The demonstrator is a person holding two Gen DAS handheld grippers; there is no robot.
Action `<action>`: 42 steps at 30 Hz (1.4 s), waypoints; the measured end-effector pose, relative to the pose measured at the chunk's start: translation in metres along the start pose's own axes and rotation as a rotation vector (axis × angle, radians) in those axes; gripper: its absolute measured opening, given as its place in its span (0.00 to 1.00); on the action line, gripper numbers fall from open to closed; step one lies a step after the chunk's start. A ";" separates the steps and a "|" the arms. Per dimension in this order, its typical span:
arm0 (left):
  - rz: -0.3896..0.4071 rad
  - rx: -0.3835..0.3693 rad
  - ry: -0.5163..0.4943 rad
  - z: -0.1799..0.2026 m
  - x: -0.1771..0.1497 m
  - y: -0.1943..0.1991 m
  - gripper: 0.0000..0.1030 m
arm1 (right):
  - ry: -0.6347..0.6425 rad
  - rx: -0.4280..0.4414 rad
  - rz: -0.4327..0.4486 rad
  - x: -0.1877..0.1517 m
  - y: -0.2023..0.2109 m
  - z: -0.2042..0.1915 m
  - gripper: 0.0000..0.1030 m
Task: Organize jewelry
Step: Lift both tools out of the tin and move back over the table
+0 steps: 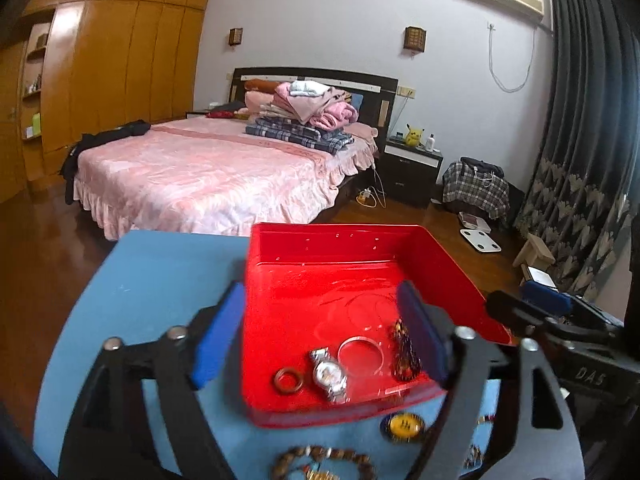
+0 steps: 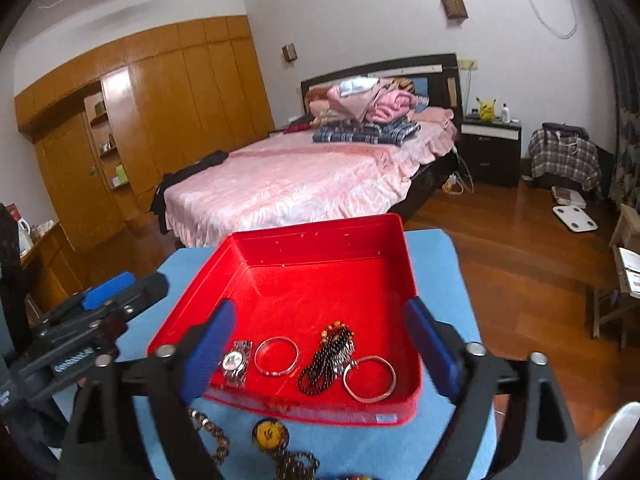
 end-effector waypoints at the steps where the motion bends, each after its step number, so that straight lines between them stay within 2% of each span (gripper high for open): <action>1: 0.004 0.010 -0.004 -0.001 -0.002 0.006 0.83 | -0.003 -0.007 0.003 -0.004 0.006 0.002 0.91; 6: 0.010 0.028 0.032 -0.004 -0.021 0.038 0.84 | -0.038 -0.011 0.000 -0.022 0.026 0.010 0.92; 11: -0.009 0.059 0.037 -0.005 -0.041 0.054 0.85 | -0.045 -0.024 -0.033 -0.048 0.039 0.016 0.92; 18: -0.061 0.085 0.049 -0.007 -0.073 0.062 0.85 | 0.006 -0.061 -0.098 -0.082 0.041 0.014 0.92; 29: -0.177 0.122 0.043 -0.012 -0.126 0.058 0.85 | 0.025 -0.061 -0.166 -0.120 0.039 0.021 0.92; 32: -0.193 0.112 0.056 -0.010 -0.131 0.056 0.84 | 0.028 -0.059 -0.173 -0.125 0.038 0.020 0.92; 37: -0.211 0.109 0.063 -0.008 -0.133 0.048 0.72 | 0.042 -0.061 -0.162 -0.125 0.040 0.019 0.92; 42: -0.214 0.115 0.092 -0.013 -0.129 0.040 0.71 | 0.035 -0.057 -0.164 -0.127 0.039 0.022 0.92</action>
Point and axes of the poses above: each gripper's, at about its wrist camera, not at the fingertips, and y roughly against the way its jaws point, z to its right, x to its top, the point moved 4 cm from there along -y, roughly the way its jaws point, and after that the axes turned 13 degrees about -x, right-handed, at the moved point
